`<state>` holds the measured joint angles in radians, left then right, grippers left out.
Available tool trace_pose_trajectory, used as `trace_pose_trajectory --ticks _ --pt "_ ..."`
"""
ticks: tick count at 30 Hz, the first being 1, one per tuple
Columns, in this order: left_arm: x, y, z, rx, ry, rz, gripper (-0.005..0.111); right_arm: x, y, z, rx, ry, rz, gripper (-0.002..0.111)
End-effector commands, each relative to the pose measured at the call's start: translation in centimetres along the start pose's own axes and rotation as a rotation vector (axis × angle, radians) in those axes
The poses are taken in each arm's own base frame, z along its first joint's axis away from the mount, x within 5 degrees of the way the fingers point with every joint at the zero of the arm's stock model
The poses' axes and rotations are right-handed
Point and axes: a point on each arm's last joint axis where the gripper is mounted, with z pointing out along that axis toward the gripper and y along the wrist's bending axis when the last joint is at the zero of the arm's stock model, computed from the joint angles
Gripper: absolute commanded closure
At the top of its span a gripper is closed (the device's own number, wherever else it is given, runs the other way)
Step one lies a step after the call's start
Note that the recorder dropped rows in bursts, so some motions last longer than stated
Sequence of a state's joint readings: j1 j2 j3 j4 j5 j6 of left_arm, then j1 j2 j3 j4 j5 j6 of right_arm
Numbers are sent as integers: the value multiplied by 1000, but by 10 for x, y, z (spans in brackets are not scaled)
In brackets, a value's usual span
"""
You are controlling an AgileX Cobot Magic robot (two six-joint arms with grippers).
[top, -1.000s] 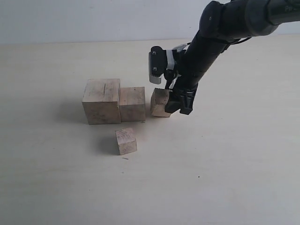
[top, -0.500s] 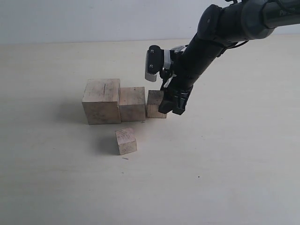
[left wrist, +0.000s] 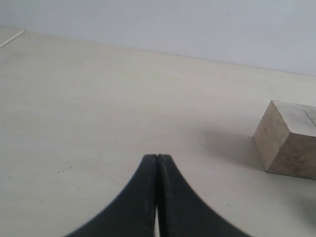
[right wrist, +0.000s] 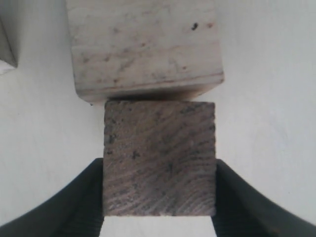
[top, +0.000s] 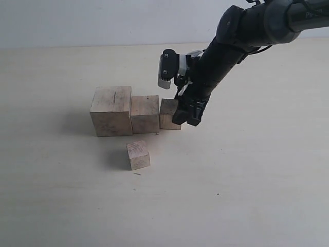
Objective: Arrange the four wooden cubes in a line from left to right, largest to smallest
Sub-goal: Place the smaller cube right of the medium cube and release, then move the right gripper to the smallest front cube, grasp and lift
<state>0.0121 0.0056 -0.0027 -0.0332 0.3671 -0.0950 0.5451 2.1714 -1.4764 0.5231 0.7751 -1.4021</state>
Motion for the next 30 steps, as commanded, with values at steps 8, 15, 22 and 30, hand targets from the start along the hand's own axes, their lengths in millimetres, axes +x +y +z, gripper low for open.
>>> trace_pose_trajectory --ticks 8,15,22,30 --pt "0 0 0 5 -10 9 107 1 0 4 0 4 -34 108" --pt "0 0 0 5 -10 9 107 1 0 4 -1 -1 -29 97" --pt "0 0 0 5 -10 9 107 -1 1 2 -5 -13 -20 66" --pt "0 0 0 5 -10 9 107 -10 1 -17 31 -47 7 33"
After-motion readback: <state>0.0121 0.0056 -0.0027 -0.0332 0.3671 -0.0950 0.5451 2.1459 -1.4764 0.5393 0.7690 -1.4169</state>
